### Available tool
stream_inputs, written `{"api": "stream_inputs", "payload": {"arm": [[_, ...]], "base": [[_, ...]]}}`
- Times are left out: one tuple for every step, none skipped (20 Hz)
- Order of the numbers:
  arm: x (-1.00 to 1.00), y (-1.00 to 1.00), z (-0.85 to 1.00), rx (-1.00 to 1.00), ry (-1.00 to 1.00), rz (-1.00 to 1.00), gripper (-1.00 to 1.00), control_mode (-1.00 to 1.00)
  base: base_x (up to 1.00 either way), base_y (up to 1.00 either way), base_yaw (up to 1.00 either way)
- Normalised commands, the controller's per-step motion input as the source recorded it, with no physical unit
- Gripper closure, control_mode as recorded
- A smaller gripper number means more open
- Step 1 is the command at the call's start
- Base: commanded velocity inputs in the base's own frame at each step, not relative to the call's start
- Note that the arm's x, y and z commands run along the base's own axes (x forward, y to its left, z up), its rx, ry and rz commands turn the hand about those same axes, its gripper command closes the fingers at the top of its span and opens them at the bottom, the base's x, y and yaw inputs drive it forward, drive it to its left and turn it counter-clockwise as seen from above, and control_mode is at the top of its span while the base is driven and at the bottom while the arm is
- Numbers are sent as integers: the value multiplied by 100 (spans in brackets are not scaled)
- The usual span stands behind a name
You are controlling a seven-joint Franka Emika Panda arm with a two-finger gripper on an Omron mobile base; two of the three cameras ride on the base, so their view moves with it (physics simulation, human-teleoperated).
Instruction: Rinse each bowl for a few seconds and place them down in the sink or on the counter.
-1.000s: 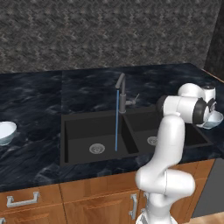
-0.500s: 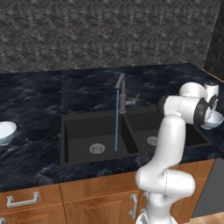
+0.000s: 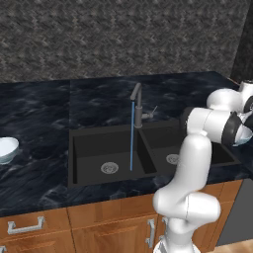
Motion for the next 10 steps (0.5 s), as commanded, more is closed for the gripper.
{"api": "stream_inputs", "payload": {"arm": [[-45, 20, 74, 0, 0, 13, -100, -100], [-42, 23, 71, 0, 0, 15, -100, -100], [-39, 31, 69, 0, 0, 16, -100, -100], [-36, 34, 65, 0, 0, 17, -100, -100], [-32, 38, 64, -1, -2, 18, -100, -100], [-27, 38, 62, -3, -3, 19, -100, -100], [-25, 36, 64, -4, -4, 19, -100, -100], [-20, 38, 62, -5, -4, 19, -100, -100], [-17, 41, 61, -5, -3, 19, -100, -100], [-15, 43, 60, -4, -1, 19, -100, -100]], "base": [[0, 0, 0], [0, 0, 0], [0, 0, 0], [0, 0, 0], [0, 0, 0], [0, 0, 0], [0, 0, 0], [0, 0, 0], [0, 0, 0], [0, 0, 0]]}}
